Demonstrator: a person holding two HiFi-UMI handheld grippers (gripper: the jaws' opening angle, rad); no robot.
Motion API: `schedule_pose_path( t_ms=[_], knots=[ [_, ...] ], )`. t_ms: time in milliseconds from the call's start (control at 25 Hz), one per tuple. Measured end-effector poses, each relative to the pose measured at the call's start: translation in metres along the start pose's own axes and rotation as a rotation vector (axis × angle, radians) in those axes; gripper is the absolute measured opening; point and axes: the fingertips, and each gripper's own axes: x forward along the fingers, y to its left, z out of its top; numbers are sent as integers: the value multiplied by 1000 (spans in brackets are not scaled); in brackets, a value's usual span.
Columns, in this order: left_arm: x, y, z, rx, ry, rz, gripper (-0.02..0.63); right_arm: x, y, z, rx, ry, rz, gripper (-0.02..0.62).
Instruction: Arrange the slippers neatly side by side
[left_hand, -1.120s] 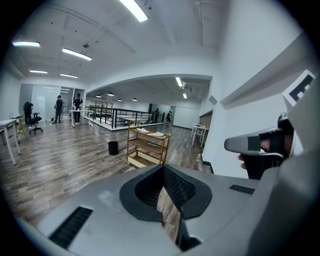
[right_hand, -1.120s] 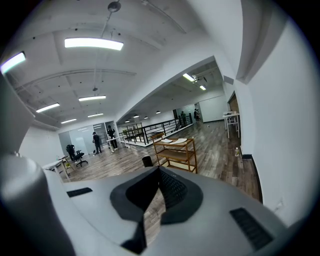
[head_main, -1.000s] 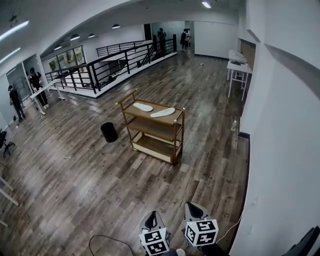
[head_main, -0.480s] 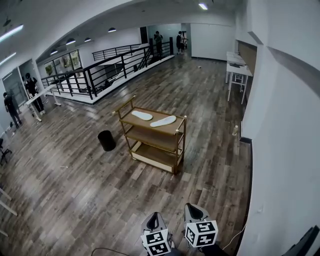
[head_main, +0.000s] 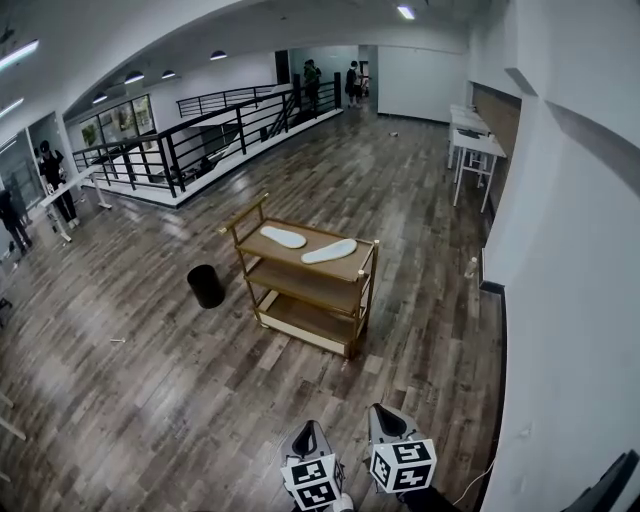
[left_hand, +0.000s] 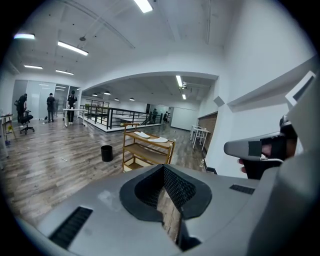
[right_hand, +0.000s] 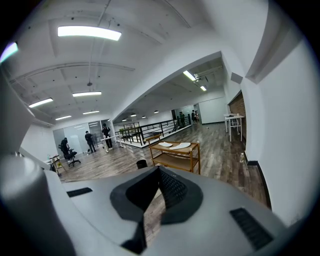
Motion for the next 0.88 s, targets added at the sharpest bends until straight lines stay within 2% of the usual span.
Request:
schedule_pose_path(
  t_ms=[400, 640, 880],
  knots=[
    [29, 18, -1, -28, 34, 2, 0, 36, -4, 0, 0, 44, -25, -2],
    [59, 34, 2, -53, 45, 53, 0, 76, -2, 7, -21, 66, 26, -2],
    [113, 39, 29, -53, 40, 110, 0, 134, -21, 31, -31, 77, 81, -2]
  ],
)
